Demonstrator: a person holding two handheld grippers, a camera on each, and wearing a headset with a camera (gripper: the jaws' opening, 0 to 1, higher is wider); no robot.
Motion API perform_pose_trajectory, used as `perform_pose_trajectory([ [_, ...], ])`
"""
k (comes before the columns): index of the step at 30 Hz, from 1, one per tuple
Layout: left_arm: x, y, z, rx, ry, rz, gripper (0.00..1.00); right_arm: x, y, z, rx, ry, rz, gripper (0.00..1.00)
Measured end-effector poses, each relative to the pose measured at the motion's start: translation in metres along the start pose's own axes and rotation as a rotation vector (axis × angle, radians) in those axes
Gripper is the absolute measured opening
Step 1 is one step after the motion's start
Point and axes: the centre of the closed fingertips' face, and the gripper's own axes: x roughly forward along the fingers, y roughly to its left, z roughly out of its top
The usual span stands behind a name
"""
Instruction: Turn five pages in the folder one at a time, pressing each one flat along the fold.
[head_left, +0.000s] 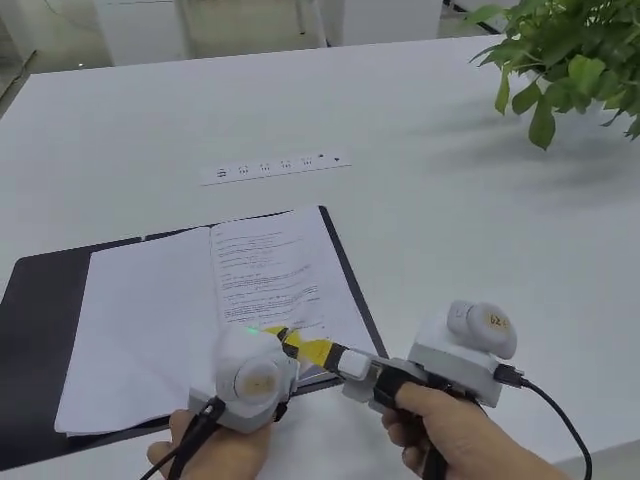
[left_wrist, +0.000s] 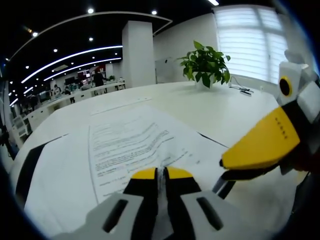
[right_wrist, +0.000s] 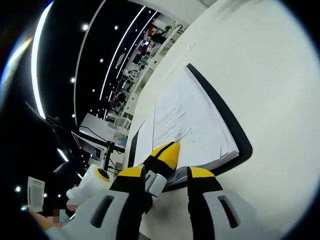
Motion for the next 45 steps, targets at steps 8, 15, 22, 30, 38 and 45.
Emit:
perform_pose_trajectory([
  [8,0.000,0.000,0.000,0.003,-0.001,-0.002,0.04,0.004,-0.007,0.004,0.052,-0.026,-0.029,0.27],
  [15,0.000,0.000,0.000,0.003,-0.001,-0.004,0.04,0.007,-0.018,0.006,0.113,-0.050,-0.080,0.16],
  [22,0.000,0.000,0.000,0.004,0.000,-0.004,0.04,0.006,-0.029,0.009,0.179,-0.083,-0.116,0.04],
  [30,0.000,0.000,0.000,0.004,0.007,-0.007,0.04,0.006,-0.026,0.010,0.172,-0.104,-0.114,0.00],
  [38,-0.001,-0.001,0.001,0.015,0.026,-0.023,0.06,0.004,-0.026,0.011,0.156,-0.125,-0.124,0.00],
  [45,-0.013,0.001,-0.001,0.028,0.072,-0.059,0.08,0.000,-0.024,0.012,0.149,-0.151,-0.133,0.00],
])
